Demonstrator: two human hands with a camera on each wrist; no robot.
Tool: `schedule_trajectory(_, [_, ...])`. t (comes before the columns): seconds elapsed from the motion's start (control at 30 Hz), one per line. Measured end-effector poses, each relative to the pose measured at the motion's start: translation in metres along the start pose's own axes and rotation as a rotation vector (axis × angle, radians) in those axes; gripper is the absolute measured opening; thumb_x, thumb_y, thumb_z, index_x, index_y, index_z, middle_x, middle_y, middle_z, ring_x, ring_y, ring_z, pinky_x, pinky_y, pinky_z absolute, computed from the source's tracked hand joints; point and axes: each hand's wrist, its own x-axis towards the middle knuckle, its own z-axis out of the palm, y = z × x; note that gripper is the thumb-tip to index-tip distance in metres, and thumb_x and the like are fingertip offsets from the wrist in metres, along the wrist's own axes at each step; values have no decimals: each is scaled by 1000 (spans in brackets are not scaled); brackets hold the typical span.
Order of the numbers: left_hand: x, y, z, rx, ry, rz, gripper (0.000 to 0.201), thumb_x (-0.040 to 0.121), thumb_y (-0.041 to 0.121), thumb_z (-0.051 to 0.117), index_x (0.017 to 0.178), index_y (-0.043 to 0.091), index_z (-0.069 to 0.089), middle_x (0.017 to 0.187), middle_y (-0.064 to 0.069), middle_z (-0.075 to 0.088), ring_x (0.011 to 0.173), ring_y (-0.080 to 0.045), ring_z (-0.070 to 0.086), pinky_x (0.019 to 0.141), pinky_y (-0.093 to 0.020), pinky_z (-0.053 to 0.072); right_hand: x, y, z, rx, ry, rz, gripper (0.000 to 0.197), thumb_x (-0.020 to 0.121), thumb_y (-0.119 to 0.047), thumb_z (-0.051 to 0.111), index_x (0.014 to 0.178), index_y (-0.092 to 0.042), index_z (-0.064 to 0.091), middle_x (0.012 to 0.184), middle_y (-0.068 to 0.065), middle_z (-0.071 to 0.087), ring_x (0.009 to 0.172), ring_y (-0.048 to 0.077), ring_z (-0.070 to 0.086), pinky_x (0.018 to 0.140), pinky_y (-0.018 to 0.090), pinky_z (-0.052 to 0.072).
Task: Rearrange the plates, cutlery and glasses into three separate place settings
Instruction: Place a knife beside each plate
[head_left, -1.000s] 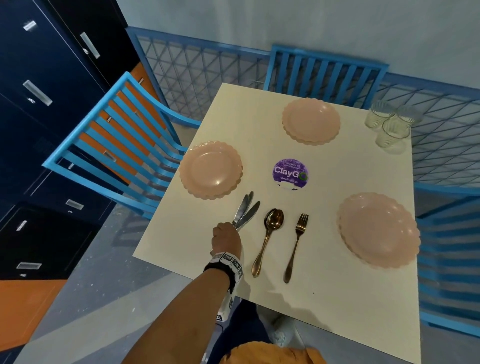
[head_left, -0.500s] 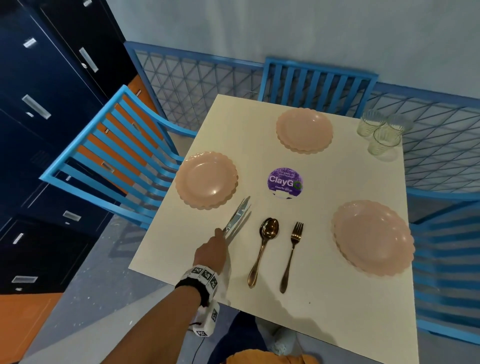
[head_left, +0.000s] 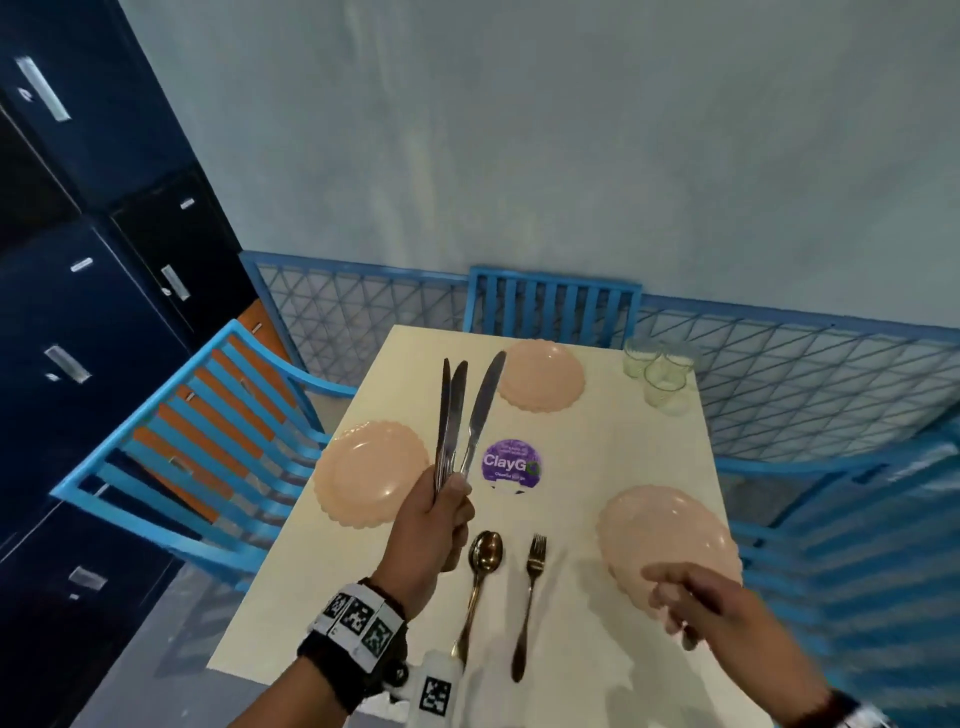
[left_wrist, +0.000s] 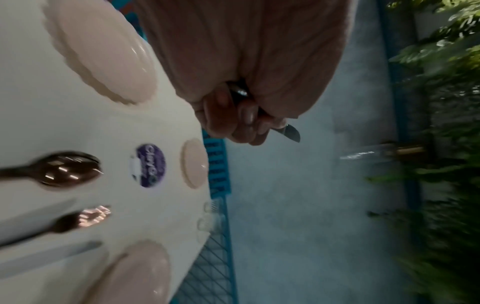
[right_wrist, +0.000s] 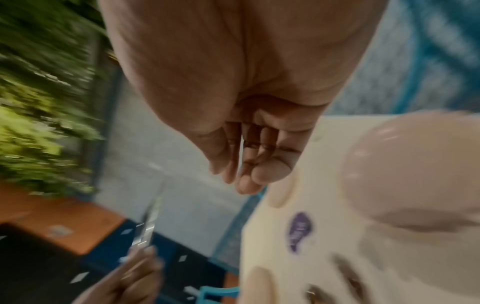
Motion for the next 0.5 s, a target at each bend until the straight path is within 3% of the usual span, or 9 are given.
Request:
schedule_trajectory(0.07, [3,20,22,-32,-40,50,20,107,30,48,97,13,50,65,1,37,49,-11,24,45,-23,15,11,-42,10,-52,55,-288,22,97,-10,62,103,-27,75,87,0,74,66,10,64,67,44,55])
schedule_trajectory(0.13, [7,37,42,-32,-67,102,28,105,36,50,97,9,54,63,1,40,47,-11,26,44,-21,19,23,-91,22,-163,114,-572,18,97,-17,64,106,-30,73,96,-11,70,79,7,65,70,25,55])
schedule_trajectory(0.2, [12,52,58,-28,-69,127,35,105,39,51,96,5,56,61,-1,43,45,-11,28,43,-21,20,35,-121,33,-293,228,-730,16,96,-20,65,108,-29,71,101,-17,66,85,5,65,74,15,51])
schedule_trajectory(0.27, [17,64,68,-47,-94,129,31,106,36,49,94,8,57,60,-2,42,42,-9,29,43,-20,20,42,-140,44,-170,309,-656,15,95,-17,67,106,-25,70,97,-16,68,79,3,66,72,16,53])
schedule_trajectory(0.4, [29,76,74,-45,-143,138,28,105,34,50,83,18,55,58,-3,43,41,-10,31,43,-21,21,53,-169,63,297,266,-390,10,92,-9,70,100,-7,64,79,7,68,51,11,64,51,19,51])
schedule_trajectory(0.5, [39,76,66,-17,-156,136,30,104,37,51,84,15,56,56,-4,46,42,-13,32,43,-23,22,66,-172,70,360,301,-267,17,93,-11,69,102,-4,57,70,5,65,43,14,61,45,19,46])
